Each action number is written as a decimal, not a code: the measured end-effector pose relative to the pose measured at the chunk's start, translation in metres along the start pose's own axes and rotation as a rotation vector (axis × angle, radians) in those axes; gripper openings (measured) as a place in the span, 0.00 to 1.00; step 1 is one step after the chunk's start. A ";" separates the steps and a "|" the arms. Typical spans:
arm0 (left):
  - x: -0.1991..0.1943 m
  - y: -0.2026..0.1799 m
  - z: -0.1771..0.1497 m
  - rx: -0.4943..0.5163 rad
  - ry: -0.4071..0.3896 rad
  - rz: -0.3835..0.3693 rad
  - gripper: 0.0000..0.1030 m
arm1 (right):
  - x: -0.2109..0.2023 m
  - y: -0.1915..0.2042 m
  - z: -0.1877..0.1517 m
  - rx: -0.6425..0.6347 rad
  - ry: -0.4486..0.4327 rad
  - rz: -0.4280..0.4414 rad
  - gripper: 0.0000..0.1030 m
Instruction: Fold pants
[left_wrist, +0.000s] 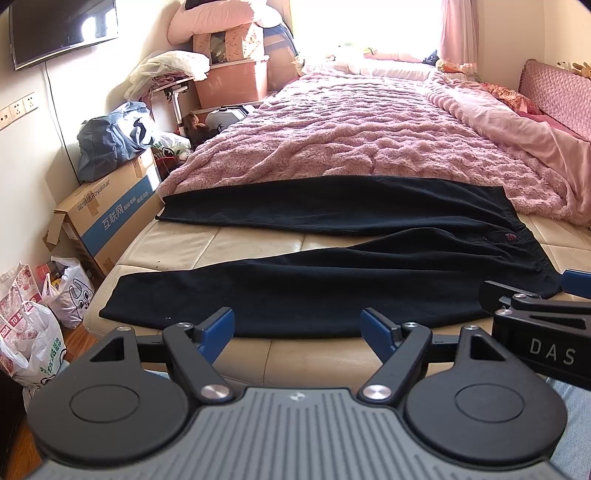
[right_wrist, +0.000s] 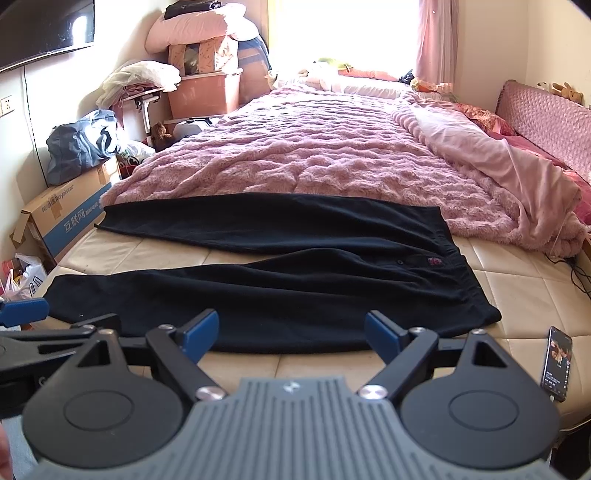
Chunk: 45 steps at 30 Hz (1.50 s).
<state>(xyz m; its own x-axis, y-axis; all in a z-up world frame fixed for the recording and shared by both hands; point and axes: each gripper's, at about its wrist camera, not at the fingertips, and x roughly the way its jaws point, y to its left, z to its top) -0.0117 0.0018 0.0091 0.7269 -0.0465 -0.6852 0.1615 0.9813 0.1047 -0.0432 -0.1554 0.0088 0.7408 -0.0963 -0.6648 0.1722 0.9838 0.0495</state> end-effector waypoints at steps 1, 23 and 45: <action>0.000 0.001 0.000 0.000 0.000 0.000 0.88 | 0.000 0.000 0.000 -0.001 0.000 0.000 0.80; 0.000 0.000 -0.001 0.000 0.000 -0.001 0.88 | 0.000 -0.001 0.002 0.003 0.005 -0.002 0.80; 0.075 0.101 0.070 0.251 -0.166 -0.026 0.59 | 0.051 -0.123 0.045 -0.156 -0.227 0.104 0.80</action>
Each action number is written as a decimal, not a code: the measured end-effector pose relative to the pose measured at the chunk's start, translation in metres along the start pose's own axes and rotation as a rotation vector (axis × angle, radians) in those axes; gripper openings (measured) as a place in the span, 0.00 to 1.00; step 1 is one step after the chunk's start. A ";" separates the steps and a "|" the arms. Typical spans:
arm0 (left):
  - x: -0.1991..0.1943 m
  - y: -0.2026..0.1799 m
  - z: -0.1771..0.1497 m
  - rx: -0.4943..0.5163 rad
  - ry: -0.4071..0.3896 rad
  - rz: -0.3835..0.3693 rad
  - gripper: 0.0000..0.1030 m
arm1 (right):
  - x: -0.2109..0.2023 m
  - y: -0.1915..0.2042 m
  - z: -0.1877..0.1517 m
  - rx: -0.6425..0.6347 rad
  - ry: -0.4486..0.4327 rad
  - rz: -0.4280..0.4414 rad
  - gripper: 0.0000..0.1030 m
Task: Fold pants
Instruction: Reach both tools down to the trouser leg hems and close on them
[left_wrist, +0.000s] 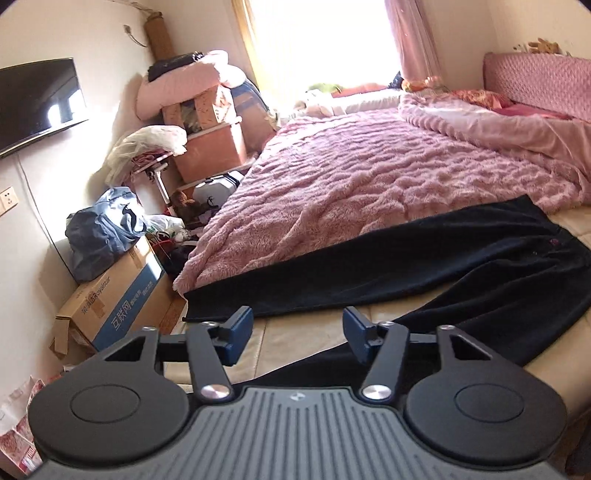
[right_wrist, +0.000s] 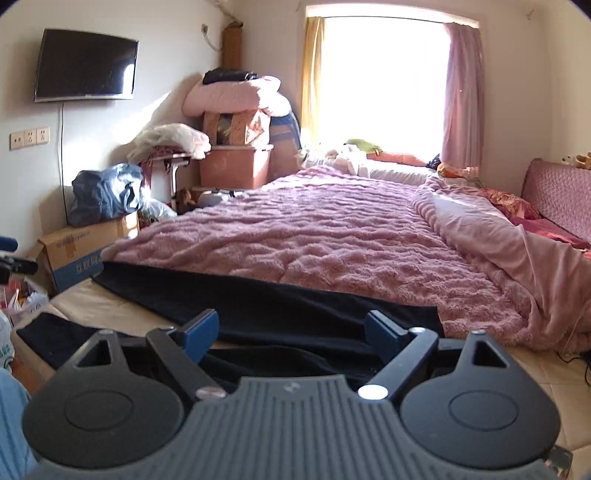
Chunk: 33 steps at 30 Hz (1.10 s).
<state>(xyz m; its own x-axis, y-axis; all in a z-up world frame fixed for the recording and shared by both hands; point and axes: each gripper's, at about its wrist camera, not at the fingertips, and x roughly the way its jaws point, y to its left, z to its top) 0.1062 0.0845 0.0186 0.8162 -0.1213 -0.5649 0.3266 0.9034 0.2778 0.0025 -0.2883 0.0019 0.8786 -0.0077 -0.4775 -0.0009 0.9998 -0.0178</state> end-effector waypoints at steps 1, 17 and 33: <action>0.008 0.010 0.000 0.018 0.012 -0.012 0.52 | 0.010 -0.009 -0.002 -0.020 0.034 0.007 0.80; 0.137 0.081 -0.117 0.378 0.450 -0.212 0.30 | 0.147 -0.075 -0.066 -0.287 0.401 0.050 0.18; 0.167 0.061 -0.176 0.544 0.524 -0.117 0.42 | 0.177 -0.080 -0.099 -0.437 0.549 0.067 0.29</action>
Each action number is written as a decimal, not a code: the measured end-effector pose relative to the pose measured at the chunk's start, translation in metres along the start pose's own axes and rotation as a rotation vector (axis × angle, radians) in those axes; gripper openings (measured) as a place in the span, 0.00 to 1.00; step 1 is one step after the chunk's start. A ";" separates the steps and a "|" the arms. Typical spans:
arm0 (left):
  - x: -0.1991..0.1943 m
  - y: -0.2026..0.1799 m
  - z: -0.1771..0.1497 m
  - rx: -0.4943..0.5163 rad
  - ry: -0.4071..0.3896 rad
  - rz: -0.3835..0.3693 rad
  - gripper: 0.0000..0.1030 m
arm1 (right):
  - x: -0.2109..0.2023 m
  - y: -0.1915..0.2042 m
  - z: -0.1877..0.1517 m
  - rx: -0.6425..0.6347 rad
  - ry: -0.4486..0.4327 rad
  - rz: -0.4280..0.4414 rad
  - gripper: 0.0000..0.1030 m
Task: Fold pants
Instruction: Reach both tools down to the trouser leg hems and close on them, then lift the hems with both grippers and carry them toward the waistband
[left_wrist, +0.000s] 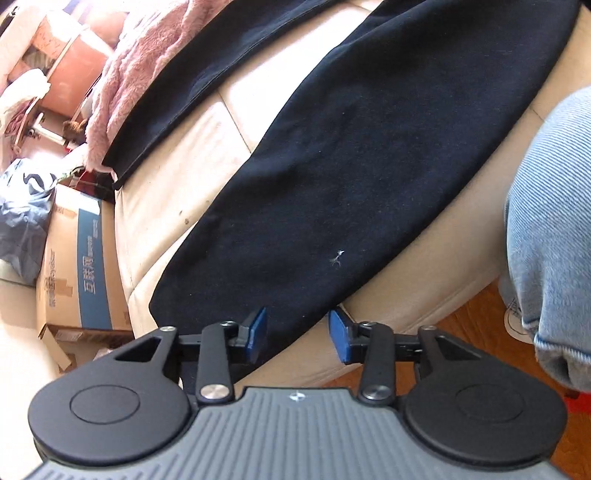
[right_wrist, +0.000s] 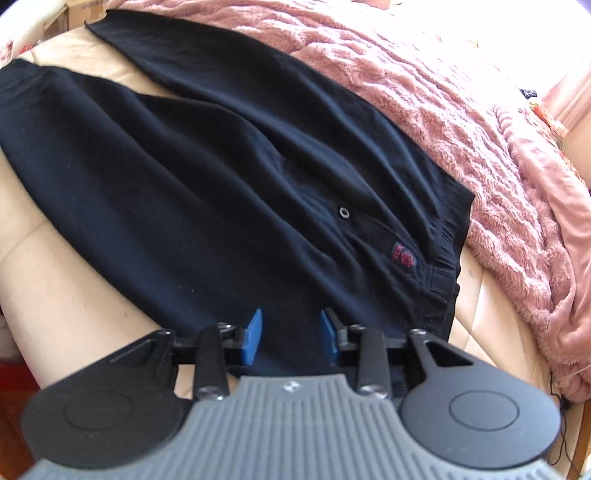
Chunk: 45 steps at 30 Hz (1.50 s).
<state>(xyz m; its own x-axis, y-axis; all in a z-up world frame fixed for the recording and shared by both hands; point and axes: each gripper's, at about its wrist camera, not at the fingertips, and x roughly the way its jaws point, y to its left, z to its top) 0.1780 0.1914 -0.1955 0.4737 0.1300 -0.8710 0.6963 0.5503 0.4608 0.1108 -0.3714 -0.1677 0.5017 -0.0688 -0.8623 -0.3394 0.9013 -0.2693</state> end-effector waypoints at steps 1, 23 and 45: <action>0.000 -0.001 0.001 0.002 0.005 -0.005 0.30 | -0.001 0.000 -0.003 -0.020 0.003 0.001 0.29; -0.095 0.057 0.038 -0.497 -0.142 0.140 0.00 | 0.019 -0.011 -0.073 -0.589 0.090 0.020 0.40; -0.051 -0.007 -0.004 -0.296 -0.093 -0.129 0.51 | 0.032 -0.001 -0.066 -0.615 0.177 -0.017 0.03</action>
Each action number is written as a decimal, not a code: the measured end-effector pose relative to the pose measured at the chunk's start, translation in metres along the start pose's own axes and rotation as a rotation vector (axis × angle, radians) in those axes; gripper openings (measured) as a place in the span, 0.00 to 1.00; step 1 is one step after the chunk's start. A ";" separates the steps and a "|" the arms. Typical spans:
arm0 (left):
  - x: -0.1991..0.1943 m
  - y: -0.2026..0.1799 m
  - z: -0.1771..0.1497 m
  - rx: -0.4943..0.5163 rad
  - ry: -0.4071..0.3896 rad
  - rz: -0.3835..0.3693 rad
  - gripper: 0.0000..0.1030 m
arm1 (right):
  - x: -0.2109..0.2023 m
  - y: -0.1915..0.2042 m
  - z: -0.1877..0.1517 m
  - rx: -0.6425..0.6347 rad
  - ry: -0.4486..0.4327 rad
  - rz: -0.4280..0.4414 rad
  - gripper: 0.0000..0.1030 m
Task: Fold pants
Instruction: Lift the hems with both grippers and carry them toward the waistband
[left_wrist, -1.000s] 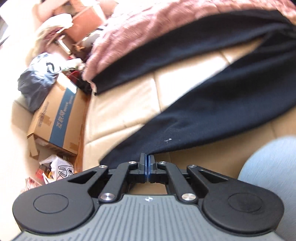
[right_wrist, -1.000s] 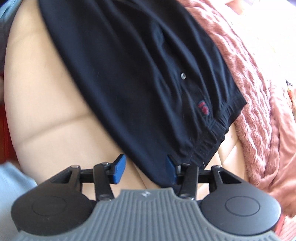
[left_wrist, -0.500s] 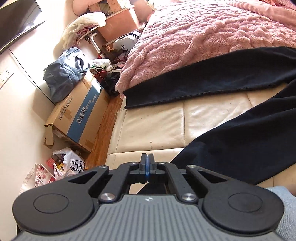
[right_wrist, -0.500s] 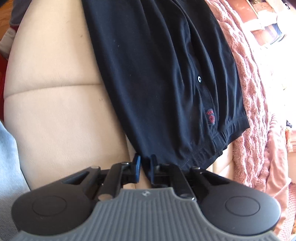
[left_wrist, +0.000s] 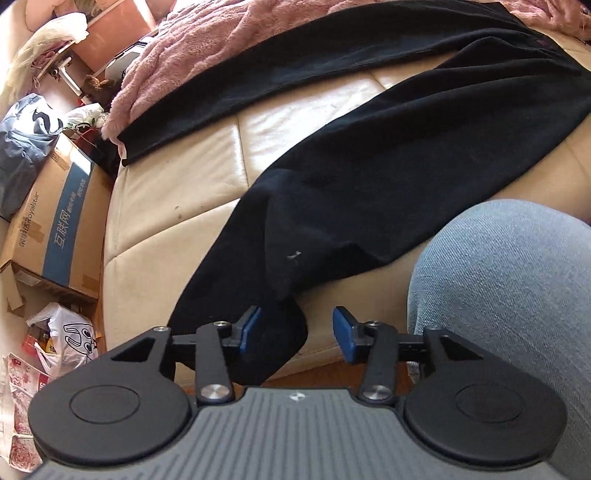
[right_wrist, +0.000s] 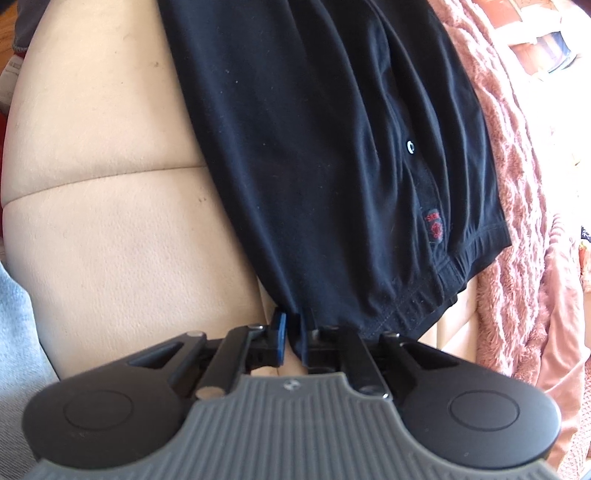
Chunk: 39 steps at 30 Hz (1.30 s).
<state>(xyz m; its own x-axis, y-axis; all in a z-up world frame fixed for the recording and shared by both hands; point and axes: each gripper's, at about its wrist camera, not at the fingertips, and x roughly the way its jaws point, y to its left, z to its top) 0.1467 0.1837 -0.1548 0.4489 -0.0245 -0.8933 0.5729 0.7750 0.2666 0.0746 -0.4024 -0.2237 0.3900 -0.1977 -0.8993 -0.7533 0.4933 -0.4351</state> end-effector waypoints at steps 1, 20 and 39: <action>0.006 -0.001 -0.001 -0.007 0.002 0.019 0.51 | 0.000 -0.002 0.001 0.004 0.008 0.007 0.03; -0.061 0.046 0.039 -0.235 -0.241 0.301 0.01 | -0.057 -0.053 -0.011 0.337 -0.145 -0.210 0.00; 0.047 0.140 0.217 -0.151 0.004 0.389 0.01 | -0.008 -0.237 0.062 0.469 -0.216 -0.318 0.00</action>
<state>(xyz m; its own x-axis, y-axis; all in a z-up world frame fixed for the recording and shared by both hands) 0.3974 0.1540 -0.0810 0.6096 0.2908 -0.7375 0.2538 0.8097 0.5291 0.2828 -0.4651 -0.1106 0.6932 -0.2448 -0.6779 -0.2877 0.7683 -0.5717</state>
